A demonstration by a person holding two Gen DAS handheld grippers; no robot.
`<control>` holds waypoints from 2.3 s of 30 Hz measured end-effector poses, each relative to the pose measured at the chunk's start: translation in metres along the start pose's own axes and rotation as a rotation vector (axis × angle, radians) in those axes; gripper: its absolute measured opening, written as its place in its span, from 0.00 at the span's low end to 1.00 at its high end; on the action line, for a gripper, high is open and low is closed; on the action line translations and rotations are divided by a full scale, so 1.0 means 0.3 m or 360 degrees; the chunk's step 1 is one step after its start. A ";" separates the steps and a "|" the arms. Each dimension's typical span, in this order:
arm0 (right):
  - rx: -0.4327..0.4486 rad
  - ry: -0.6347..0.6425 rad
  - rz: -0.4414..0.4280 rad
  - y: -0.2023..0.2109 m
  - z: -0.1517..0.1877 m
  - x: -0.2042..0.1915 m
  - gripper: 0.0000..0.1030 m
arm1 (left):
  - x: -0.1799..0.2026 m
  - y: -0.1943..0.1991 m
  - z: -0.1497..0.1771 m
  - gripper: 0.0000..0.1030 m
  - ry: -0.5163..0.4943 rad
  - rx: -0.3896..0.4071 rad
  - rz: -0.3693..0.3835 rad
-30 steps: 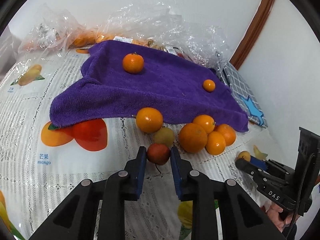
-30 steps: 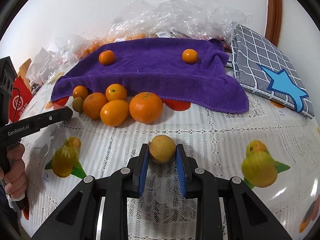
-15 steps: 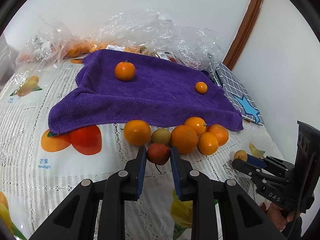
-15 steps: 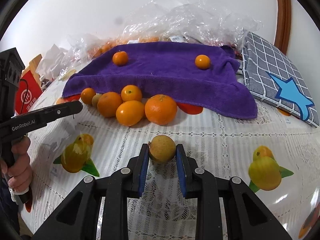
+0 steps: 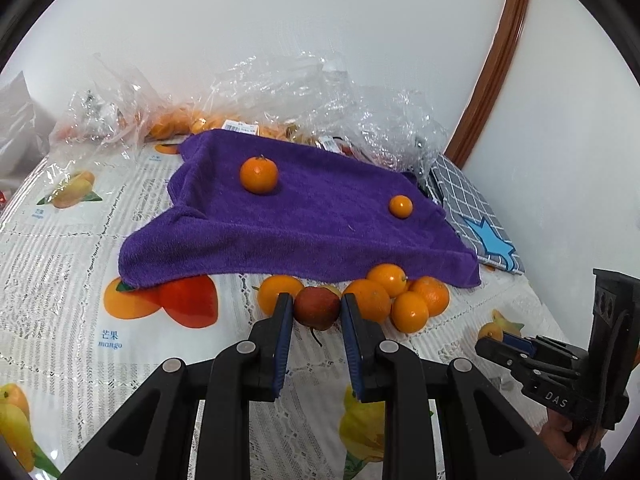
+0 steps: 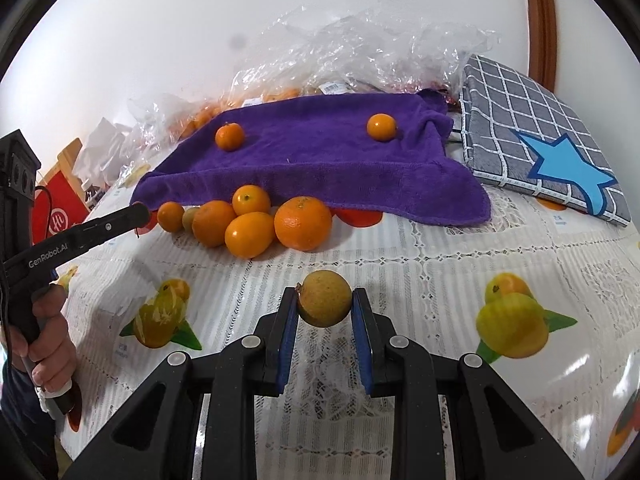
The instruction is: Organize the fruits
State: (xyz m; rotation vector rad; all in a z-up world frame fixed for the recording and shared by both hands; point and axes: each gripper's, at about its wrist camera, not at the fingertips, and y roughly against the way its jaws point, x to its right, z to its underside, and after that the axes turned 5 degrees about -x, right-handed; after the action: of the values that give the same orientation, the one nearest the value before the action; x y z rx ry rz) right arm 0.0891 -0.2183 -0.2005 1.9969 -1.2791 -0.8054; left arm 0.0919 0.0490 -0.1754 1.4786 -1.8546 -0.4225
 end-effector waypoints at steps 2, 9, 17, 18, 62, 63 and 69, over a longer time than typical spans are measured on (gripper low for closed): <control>0.0012 0.0006 0.0005 0.015 -0.004 -0.006 0.26 | -0.002 0.008 -0.002 0.23 0.0002 0.0021 -0.0007; 0.0092 0.0045 0.0015 0.087 -0.029 -0.040 0.26 | -0.003 0.038 -0.001 0.23 0.0020 0.0079 0.0042; 0.0145 0.0110 0.0043 0.148 -0.054 -0.068 0.26 | 0.004 0.062 -0.012 0.23 0.0017 0.0110 -0.0014; 0.0152 0.0117 0.0051 0.158 -0.058 -0.069 0.26 | 0.006 0.074 -0.015 0.23 0.0014 0.0121 -0.0012; 0.0241 -0.0151 -0.0015 -0.134 -0.486 0.124 0.26 | -0.137 -0.204 -0.355 0.23 0.0322 0.0142 -0.0041; 0.0226 -0.0152 -0.0020 -0.155 -0.478 0.130 0.26 | -0.142 -0.215 -0.347 0.23 0.0327 0.0128 -0.0043; 0.0154 -0.0130 -0.0019 -0.219 -0.469 0.133 0.26 | -0.167 -0.248 -0.338 0.23 0.0348 0.0097 -0.0012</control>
State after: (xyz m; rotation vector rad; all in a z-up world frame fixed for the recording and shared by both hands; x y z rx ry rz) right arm 0.2464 -0.2082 -0.1706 2.0676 -1.3775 -0.8535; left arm 0.2201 0.0925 -0.1698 1.5085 -1.7021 -0.2004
